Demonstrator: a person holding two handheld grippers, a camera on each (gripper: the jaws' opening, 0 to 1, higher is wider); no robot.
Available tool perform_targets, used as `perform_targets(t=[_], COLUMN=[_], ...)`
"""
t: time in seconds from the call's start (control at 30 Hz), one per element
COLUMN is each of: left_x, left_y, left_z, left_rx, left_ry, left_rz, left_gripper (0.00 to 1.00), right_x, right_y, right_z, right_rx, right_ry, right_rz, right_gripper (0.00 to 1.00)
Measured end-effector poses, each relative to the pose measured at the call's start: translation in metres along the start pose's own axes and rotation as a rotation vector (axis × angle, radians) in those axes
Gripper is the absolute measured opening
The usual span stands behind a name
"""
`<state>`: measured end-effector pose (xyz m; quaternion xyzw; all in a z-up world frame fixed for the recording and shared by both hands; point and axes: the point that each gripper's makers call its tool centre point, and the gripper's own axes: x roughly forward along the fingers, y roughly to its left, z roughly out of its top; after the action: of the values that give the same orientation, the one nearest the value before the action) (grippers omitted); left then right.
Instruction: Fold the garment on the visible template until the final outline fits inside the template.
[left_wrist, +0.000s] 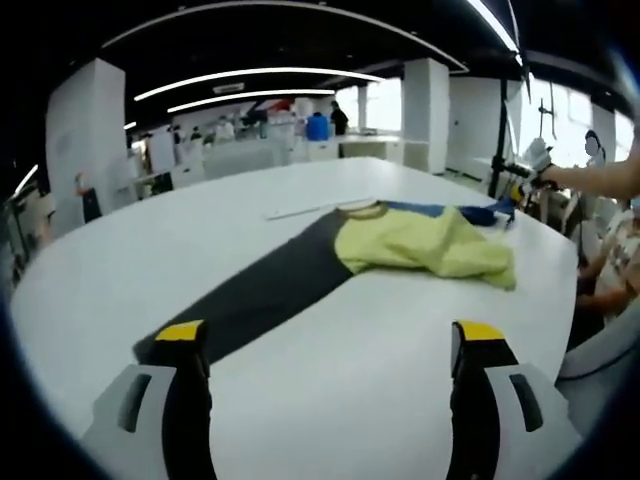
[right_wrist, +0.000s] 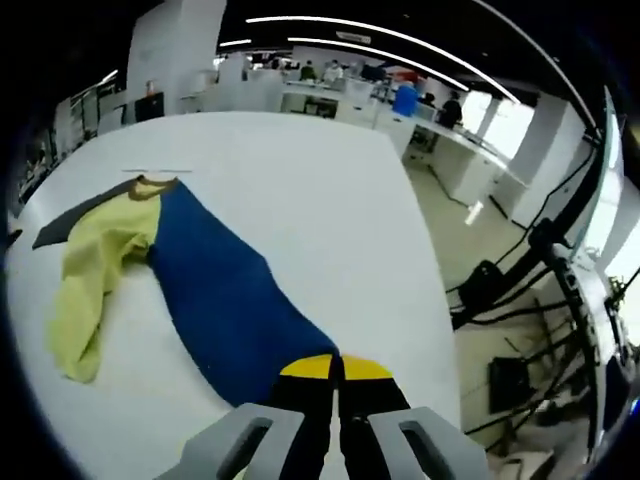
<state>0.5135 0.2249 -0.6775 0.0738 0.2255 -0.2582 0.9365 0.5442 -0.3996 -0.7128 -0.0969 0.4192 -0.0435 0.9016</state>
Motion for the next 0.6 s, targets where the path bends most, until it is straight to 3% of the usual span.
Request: perform_targets(t=[0.3, 0.6], left_x=[-0.002, 0.001], left_y=[0.002, -0.001], left_z=[-0.002, -0.005], left_rx=[-0.003, 0.002], left_ry=[0.014, 0.031], left_rz=[0.006, -0.001], left_gripper=[0.97, 0.99], right_x=[0.023, 0.027], right_y=[-0.030, -0.034], right_z=[-0.013, -0.015], right_rx=[-0.062, -0.002], right_ry=[0.100, 0.113], right_rz=[-0.087, -0.117], right_gripper=[0.00, 0.00])
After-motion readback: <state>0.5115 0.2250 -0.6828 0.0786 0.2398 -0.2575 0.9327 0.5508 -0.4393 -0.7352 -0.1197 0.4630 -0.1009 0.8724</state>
